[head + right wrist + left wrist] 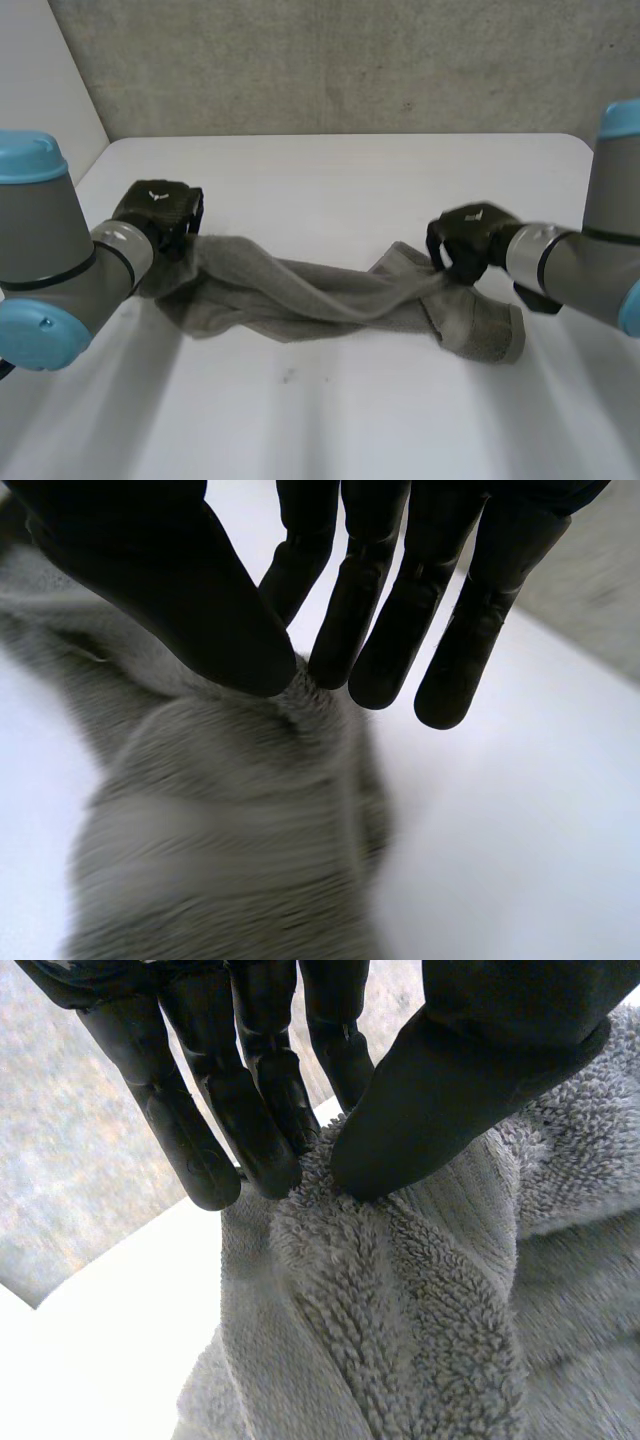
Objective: Fold the towel.
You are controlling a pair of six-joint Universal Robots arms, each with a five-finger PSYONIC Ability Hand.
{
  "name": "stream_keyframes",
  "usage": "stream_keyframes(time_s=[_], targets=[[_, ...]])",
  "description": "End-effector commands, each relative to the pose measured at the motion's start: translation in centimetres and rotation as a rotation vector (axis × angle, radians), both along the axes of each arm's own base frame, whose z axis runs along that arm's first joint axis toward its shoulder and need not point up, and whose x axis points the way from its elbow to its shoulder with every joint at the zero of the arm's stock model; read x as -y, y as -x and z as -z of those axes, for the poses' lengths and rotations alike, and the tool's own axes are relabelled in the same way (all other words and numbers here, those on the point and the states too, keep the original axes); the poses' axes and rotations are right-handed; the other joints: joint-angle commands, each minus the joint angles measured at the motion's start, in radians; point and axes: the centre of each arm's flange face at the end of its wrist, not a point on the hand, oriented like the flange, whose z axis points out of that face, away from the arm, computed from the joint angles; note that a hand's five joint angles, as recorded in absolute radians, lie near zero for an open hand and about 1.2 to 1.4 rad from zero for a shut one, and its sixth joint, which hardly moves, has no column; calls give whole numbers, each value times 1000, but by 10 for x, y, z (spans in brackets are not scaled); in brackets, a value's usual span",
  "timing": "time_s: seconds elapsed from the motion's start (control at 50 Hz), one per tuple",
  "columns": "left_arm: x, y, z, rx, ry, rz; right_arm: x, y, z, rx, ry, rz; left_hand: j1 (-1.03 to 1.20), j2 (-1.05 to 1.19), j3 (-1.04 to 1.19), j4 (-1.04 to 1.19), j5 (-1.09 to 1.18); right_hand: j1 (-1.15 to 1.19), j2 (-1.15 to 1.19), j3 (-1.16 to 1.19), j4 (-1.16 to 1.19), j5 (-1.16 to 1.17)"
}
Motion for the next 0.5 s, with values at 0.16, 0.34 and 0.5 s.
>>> stream_keyframes(time_s=[0.16,0.34,0.5], targets=[[-27,-26,3,15,-38,-47,-30,9,4,49,-88,-63,230,182,180,180,197,-867,-686,-683,-687,-661],[-34,-36,5,11,-29,-68,-8,34,-7,94,-44,48,230,182,180,180,197,-911,-730,-727,-731,-705],[-36,-44,8,-3,-11,-92,5,31,57,207,-241,89,230,182,180,180,197,-292,-111,-107,-112,-86]])
